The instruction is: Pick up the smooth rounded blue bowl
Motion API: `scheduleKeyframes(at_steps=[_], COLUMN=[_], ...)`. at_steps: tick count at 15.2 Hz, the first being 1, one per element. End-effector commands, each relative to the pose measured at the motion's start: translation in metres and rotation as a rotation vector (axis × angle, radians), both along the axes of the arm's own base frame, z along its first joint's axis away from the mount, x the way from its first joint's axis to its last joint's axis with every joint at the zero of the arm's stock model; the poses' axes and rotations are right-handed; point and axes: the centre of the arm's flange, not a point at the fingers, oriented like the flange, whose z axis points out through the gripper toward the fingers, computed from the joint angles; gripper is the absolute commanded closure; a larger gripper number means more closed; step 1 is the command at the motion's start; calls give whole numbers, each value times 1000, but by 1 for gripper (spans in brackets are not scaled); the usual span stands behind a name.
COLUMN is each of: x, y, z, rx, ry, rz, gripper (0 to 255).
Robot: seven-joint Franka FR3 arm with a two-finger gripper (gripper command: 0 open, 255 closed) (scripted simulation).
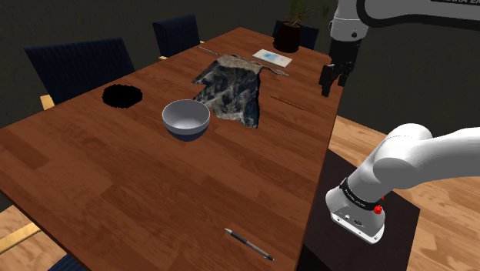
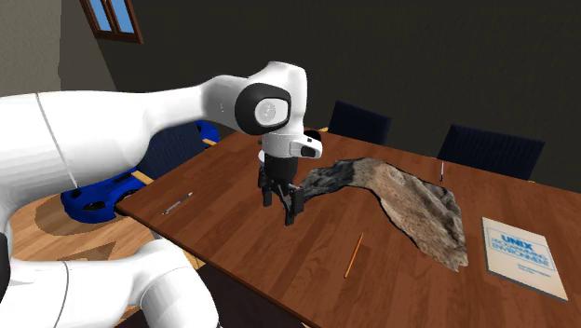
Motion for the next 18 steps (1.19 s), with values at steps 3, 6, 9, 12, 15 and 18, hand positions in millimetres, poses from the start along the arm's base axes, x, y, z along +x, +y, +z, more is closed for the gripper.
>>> scheduleKeyframes(at_steps=[3, 6, 9, 12, 15, 18], x=[16, 39, 63, 88, 112, 137], y=[16, 40, 64, 88, 112, 136], z=[-10, -24, -37, -49, -61, -72], rx=[13, 33, 53, 72, 92, 112], ry=[-6, -16, -25, -34, -43, -53], rz=[-6, -16, -25, -34, -44, -53], gripper=[0, 0, 0, 0, 0, 0])
